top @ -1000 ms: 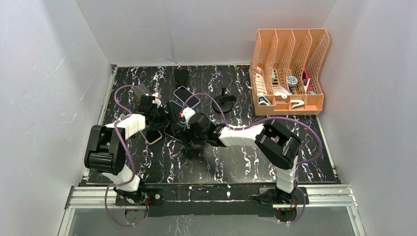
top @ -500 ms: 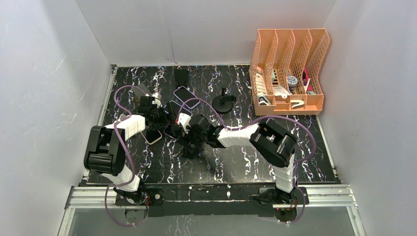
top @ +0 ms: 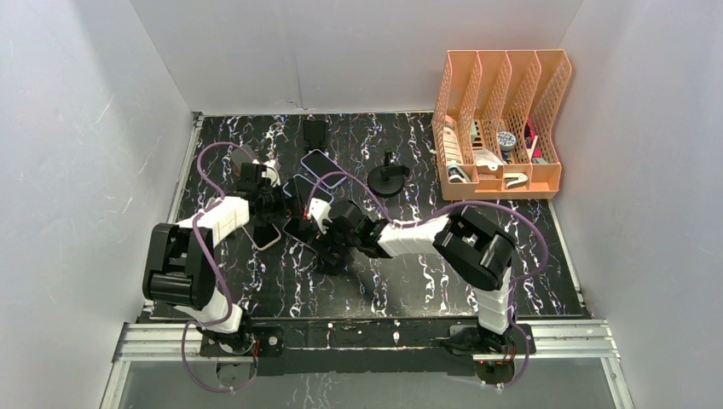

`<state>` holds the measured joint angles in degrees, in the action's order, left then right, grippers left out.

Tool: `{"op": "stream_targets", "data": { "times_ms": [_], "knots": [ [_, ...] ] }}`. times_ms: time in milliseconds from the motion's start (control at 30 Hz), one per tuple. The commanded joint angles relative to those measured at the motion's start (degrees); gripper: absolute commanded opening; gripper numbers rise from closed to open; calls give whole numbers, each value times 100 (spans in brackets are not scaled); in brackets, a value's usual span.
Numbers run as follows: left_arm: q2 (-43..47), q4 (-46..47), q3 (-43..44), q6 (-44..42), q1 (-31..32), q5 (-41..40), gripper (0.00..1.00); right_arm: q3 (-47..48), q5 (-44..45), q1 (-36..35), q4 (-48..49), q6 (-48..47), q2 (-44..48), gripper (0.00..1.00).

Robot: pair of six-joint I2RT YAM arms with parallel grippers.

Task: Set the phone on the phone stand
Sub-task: Pick up the phone at the center of the board.

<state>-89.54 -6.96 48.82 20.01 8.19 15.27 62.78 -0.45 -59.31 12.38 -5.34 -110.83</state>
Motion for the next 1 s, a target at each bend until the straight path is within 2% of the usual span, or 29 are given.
{"op": "stream_targets", "data": {
  "times_ms": [0,167,300,467,633,733,967],
  "knots": [
    [378,-71,95,-325,-227,238,88,-547,678,12,-77,-94,467,55],
    [345,-150,27,-649,-256,859,74,-1075,1433,14,36,-136,1308,56],
    [217,-11,-43,-664,-248,1488,71,-1484,1885,12,137,-268,1999,56],
    [23,186,-37,-708,-15,2047,72,-1862,1964,13,392,-360,2554,56],
    [-152,217,-86,-743,247,2076,76,-1983,1972,3,484,-369,2742,56],
    [-414,358,-106,-488,260,2173,79,-2023,1934,7,478,-363,2791,56],
    [-798,1336,-415,504,341,2656,80,-2137,1786,-10,429,-289,2918,56]
  ]
}}
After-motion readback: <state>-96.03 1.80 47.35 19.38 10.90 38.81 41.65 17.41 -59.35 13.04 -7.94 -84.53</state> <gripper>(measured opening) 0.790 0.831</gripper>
